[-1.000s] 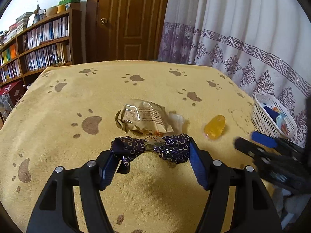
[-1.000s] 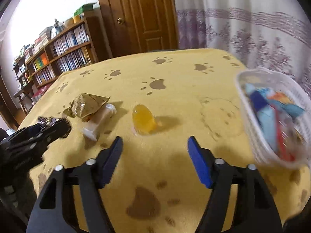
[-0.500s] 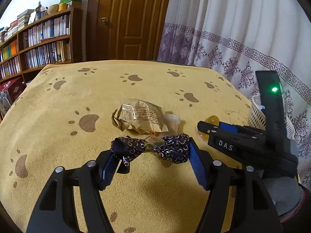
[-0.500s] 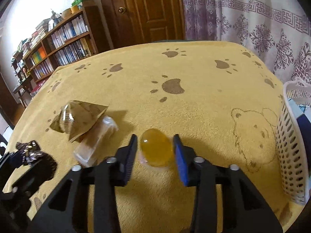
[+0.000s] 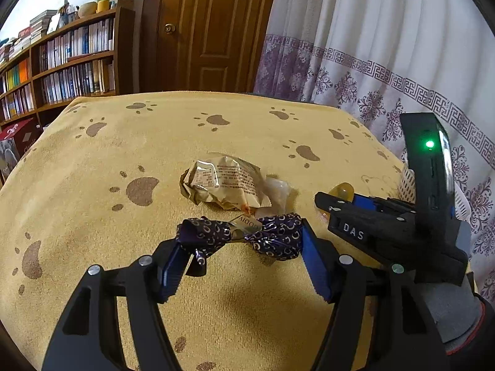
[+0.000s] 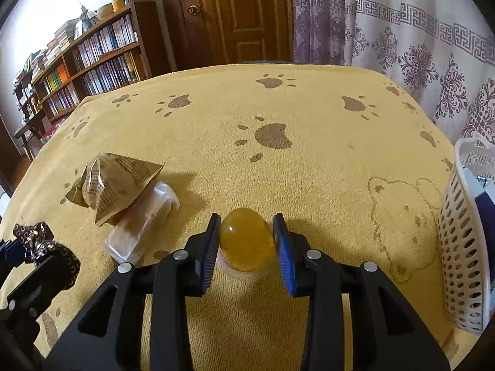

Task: Organize snacks
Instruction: 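Grasp the yellow jelly cup with the right gripper while the left gripper holds the candy, then carry the yellow jelly cup into the basket and open the right gripper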

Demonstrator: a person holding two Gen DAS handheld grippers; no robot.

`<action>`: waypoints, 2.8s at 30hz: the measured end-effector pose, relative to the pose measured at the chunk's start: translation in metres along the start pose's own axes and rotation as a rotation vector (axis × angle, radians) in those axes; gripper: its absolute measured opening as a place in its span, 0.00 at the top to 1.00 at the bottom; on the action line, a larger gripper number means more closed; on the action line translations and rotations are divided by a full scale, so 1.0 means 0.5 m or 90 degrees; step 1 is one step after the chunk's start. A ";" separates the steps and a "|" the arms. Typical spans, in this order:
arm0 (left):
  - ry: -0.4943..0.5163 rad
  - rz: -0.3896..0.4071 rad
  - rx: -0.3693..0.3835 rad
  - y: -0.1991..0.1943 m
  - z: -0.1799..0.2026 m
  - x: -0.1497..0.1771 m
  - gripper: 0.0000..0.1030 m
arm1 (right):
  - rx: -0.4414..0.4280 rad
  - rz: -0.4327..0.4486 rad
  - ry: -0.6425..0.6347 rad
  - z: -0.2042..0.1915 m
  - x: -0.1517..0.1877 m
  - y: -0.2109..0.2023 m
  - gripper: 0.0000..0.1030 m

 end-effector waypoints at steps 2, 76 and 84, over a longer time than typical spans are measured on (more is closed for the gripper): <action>-0.002 -0.001 -0.001 0.001 -0.003 0.000 0.35 | -0.005 0.005 0.005 0.000 0.004 -0.011 0.67; 0.031 -0.007 0.014 0.001 0.050 0.013 0.35 | 0.100 0.229 0.304 0.359 0.257 -0.364 0.49; 0.042 -0.010 0.022 -0.018 0.095 0.012 0.35 | 0.059 0.189 0.309 0.334 0.310 -0.311 0.44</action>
Point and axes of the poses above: each gripper's, at about its wrist camera, not at the fingertips, and y roughly the way its jaws point, z to its right, x to its underside, the point moved 3 cm from there along y, roughly the way its jaws point, and after that the axes turned 15 degrees about -z, right-handed, at the moved point
